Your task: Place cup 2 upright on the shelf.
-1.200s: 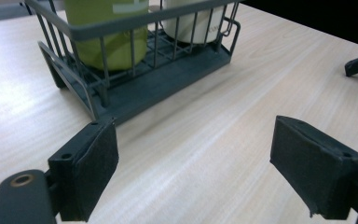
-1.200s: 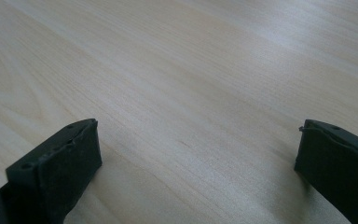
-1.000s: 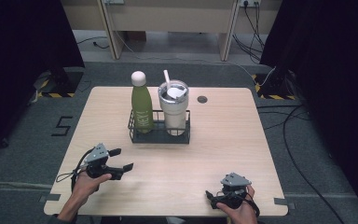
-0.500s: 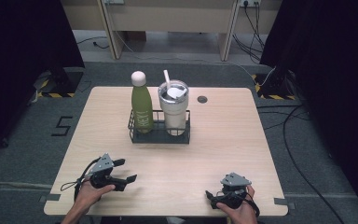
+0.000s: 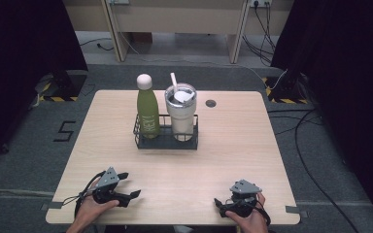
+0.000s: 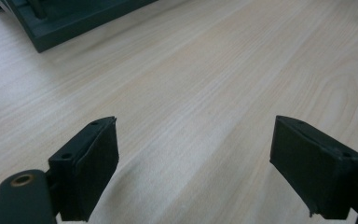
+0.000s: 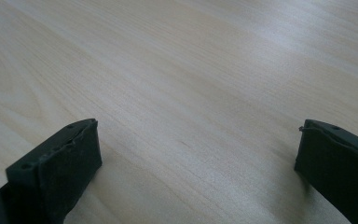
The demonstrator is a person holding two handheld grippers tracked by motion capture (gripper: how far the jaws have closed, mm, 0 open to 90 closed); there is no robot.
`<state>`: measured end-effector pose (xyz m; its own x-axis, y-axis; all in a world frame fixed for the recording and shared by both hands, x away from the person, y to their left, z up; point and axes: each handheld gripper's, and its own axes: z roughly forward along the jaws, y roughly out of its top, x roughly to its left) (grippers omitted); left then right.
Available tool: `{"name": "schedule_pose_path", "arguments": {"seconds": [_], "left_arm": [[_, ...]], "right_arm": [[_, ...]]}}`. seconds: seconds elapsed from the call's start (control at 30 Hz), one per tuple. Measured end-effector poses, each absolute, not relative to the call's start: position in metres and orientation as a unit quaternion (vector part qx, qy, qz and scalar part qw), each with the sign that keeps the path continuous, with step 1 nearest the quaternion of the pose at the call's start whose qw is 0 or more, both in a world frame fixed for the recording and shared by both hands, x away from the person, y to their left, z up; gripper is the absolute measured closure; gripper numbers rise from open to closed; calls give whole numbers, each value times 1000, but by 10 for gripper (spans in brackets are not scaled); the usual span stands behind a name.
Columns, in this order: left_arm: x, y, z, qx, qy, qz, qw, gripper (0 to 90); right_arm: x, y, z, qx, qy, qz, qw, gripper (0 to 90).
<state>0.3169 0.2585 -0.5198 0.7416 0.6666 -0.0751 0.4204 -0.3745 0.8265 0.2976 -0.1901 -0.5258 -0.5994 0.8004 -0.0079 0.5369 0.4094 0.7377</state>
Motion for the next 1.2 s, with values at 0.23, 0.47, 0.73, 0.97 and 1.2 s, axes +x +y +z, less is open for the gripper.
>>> {"name": "schedule_pose_path", "arguments": {"seconds": [0.23, 0.47, 0.73, 0.97, 1.2], "left_arm": [[310, 264, -522, 818, 339, 139, 443, 149], [303, 268, -523, 826, 346, 145, 421, 149], [293, 268, -525, 836, 352, 157, 391, 149], [285, 271, -527, 831, 363, 158, 391, 143], [277, 275, -530, 825, 364, 164, 399, 142]], "right_arm": [[297, -190, -526, 409, 819, 359, 184, 4], [297, -190, -526, 409, 818, 360, 184, 4], [297, -190, -526, 408, 819, 360, 184, 3], [297, -190, -526, 408, 819, 360, 184, 3], [297, -189, -526, 407, 819, 361, 184, 3]]}}
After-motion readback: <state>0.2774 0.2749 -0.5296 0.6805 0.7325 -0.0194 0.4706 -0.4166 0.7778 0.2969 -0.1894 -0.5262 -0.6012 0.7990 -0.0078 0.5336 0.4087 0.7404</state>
